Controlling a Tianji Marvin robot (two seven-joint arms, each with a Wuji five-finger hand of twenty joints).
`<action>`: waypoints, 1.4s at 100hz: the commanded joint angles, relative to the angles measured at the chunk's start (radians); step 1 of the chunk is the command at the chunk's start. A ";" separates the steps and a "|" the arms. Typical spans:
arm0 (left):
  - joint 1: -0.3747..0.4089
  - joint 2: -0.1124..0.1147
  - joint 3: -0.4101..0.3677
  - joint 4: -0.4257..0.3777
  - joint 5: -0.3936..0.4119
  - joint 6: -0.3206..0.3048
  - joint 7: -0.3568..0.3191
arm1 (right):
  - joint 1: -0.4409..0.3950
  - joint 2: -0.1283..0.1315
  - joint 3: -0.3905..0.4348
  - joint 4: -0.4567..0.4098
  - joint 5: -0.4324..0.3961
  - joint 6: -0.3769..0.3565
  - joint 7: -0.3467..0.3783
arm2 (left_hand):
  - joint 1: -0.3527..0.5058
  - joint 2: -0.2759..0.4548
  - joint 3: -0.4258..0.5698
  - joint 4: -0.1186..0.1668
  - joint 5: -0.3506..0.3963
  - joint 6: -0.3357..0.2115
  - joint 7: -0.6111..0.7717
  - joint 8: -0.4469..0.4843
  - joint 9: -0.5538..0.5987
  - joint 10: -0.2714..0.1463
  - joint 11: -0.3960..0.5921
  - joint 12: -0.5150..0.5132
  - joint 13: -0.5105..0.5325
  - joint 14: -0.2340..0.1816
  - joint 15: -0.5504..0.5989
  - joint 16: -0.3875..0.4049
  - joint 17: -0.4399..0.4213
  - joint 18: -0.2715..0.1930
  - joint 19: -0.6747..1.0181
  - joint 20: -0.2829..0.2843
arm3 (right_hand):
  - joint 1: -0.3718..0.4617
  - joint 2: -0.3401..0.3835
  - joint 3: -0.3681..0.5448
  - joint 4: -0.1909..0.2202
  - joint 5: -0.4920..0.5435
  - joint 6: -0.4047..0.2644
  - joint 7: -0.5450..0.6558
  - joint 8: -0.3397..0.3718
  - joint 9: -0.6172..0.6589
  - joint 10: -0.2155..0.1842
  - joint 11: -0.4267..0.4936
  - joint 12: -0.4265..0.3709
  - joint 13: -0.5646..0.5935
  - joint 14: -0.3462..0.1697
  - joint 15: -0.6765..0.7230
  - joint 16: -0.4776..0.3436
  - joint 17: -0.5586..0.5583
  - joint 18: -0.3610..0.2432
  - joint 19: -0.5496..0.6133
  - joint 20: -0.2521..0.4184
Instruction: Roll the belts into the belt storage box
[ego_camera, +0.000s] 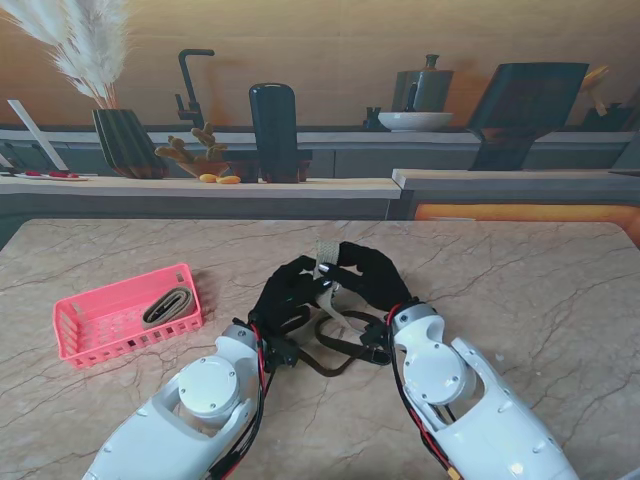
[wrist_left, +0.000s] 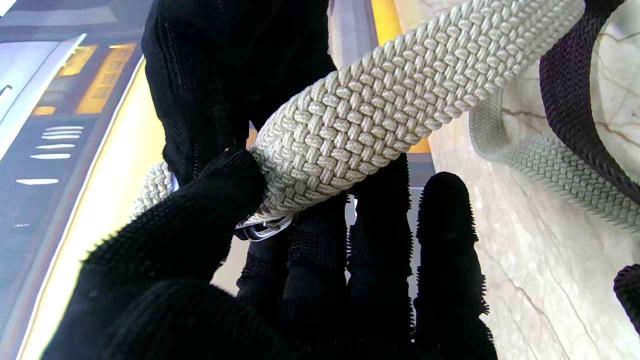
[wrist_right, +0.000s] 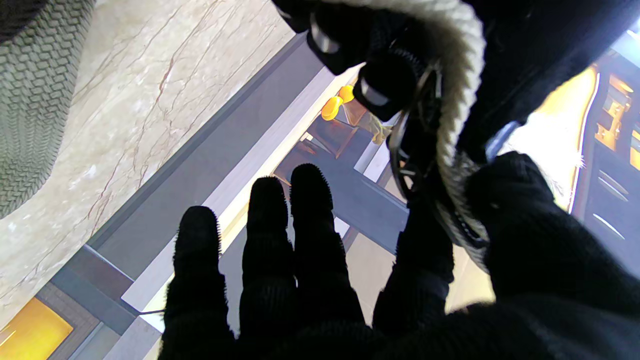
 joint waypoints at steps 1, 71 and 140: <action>-0.003 -0.007 -0.012 -0.015 -0.031 -0.001 -0.003 | 0.005 -0.002 -0.004 0.025 -0.002 0.015 0.000 | -0.014 -0.047 0.093 0.036 0.036 -0.182 0.056 -0.028 0.042 -0.033 0.001 0.026 0.032 -0.041 0.037 0.025 0.019 -0.016 0.044 0.017 | 0.053 0.099 0.051 0.069 0.029 0.052 0.075 0.027 0.014 -0.002 0.005 0.014 0.030 -0.017 0.013 0.015 0.003 0.006 0.023 0.022; 0.007 -0.016 -0.013 -0.021 -0.038 0.024 0.029 | -0.014 0.034 0.056 -0.001 -0.035 0.019 0.114 | -0.149 -0.126 0.335 0.111 0.005 -0.175 0.120 0.203 0.045 -0.063 0.182 0.164 0.083 -0.104 0.176 0.138 0.061 -0.033 0.099 0.043 | -0.185 -0.041 0.133 0.150 -0.167 0.435 -0.337 0.253 -0.058 0.055 -0.003 0.048 0.044 0.021 0.011 0.044 0.041 0.016 0.052 0.054; 0.044 -0.013 -0.072 -0.096 -0.317 0.227 -0.084 | 0.027 0.078 0.097 0.151 -0.698 -0.413 -0.355 | -0.175 -0.093 0.360 0.092 0.069 -0.026 0.089 0.103 0.090 -0.007 0.259 0.105 0.121 -0.027 0.237 0.111 0.046 0.013 0.188 0.058 | 0.011 -0.297 0.476 0.094 -0.566 0.026 -0.165 0.232 -0.357 -0.025 0.167 0.011 -0.038 -0.036 0.119 0.021 0.015 -0.057 0.195 -0.038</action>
